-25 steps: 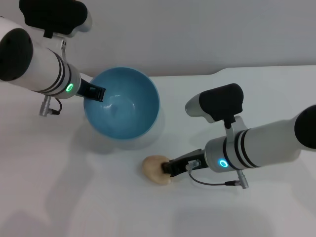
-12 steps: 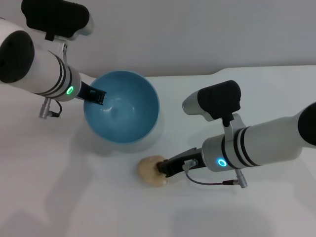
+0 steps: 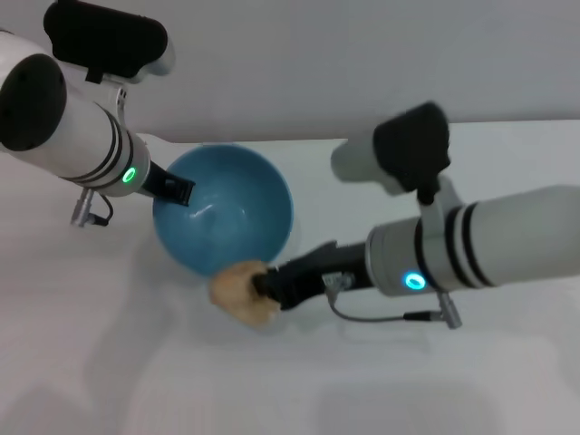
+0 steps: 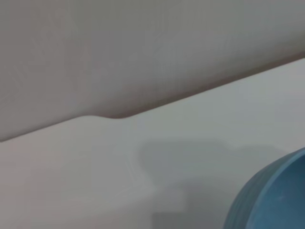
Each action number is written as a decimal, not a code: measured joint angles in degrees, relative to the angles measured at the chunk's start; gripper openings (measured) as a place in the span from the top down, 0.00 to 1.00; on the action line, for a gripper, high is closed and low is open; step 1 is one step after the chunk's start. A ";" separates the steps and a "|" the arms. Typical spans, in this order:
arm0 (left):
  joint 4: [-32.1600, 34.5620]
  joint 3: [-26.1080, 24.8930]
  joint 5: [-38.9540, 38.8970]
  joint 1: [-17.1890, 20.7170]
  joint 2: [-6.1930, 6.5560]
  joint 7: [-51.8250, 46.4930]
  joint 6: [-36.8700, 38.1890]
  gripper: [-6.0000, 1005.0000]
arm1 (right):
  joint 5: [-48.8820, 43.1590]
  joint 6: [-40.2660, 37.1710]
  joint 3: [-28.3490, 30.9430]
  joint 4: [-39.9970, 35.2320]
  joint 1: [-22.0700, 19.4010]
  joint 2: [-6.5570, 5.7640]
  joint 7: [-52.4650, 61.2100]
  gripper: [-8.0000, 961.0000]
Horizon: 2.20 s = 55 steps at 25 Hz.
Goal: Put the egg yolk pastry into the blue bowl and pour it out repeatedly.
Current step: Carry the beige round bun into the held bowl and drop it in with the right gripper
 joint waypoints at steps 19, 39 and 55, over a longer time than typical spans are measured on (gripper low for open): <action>0.46 8.87 -10.67 -3.22 -0.11 2.71 -8.38 0.99 | 0.45 1.47 8.42 -2.04 2.44 0.22 -3.58 0.99; 0.71 7.60 -11.63 -5.36 -0.08 3.04 -6.80 0.99 | 6.37 10.05 17.76 -3.97 -0.28 0.00 -7.05 0.89; 0.68 6.84 -11.53 -5.97 -0.07 2.98 -6.83 0.99 | 6.58 17.65 24.87 -4.85 1.05 -0.06 -7.74 0.89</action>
